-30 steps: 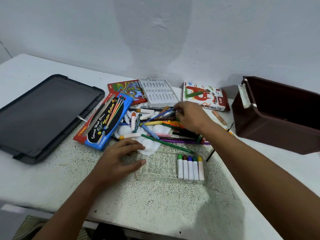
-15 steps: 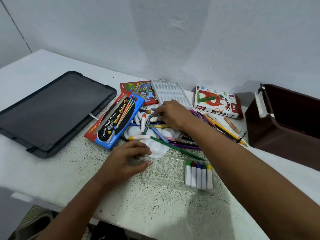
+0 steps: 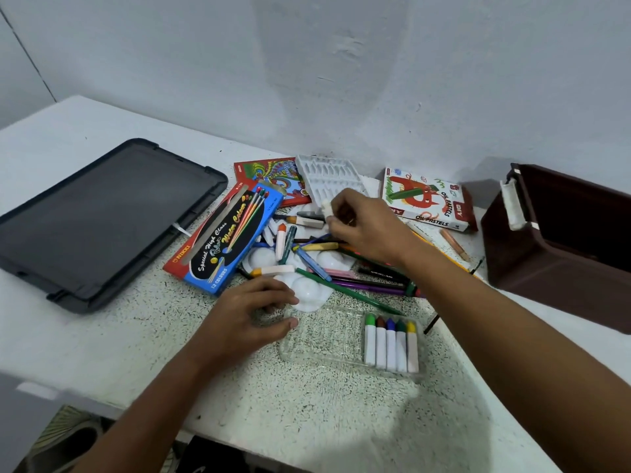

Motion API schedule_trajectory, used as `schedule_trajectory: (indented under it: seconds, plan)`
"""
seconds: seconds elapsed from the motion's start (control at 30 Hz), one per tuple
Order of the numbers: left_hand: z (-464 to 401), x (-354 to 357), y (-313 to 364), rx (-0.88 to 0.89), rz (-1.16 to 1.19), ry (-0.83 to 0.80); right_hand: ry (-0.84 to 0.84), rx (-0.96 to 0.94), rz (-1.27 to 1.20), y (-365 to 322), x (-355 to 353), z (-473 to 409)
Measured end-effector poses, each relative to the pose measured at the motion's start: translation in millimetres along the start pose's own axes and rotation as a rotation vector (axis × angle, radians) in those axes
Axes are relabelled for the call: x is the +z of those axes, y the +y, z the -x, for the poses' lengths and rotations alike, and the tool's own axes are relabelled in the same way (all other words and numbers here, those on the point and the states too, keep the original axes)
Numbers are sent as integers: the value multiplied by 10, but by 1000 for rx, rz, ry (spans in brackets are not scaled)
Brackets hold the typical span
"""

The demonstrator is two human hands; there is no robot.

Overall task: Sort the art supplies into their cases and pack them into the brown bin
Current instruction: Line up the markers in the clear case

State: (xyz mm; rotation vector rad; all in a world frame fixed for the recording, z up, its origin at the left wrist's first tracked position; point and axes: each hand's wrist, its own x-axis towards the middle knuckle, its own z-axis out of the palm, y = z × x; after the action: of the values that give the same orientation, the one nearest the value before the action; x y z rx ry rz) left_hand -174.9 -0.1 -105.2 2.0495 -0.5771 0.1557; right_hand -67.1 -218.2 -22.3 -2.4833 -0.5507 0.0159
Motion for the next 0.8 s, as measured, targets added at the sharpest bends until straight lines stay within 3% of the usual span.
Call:
schedule_trajectory:
  seconds: [0.17, 0.43, 0.5, 0.63, 0.8]
  plan:
    - [-1, 11, -21, 8, -1, -7, 27, 192, -515, 74, -126, 357]
    - [-1, 22, -2, 8, -35, -16, 17, 391, -965, 69, -38, 767]
    - [6, 22, 10, 7, -42, -33, -8, 394, -908, 63, -20, 873]
    - [2, 19, 4, 89, -65, -89, -85, 336, -553, 43, 18, 1048]
    - [2, 34, -12, 112, -91, -118, -72, 317, -340, 29, 112, 1188]
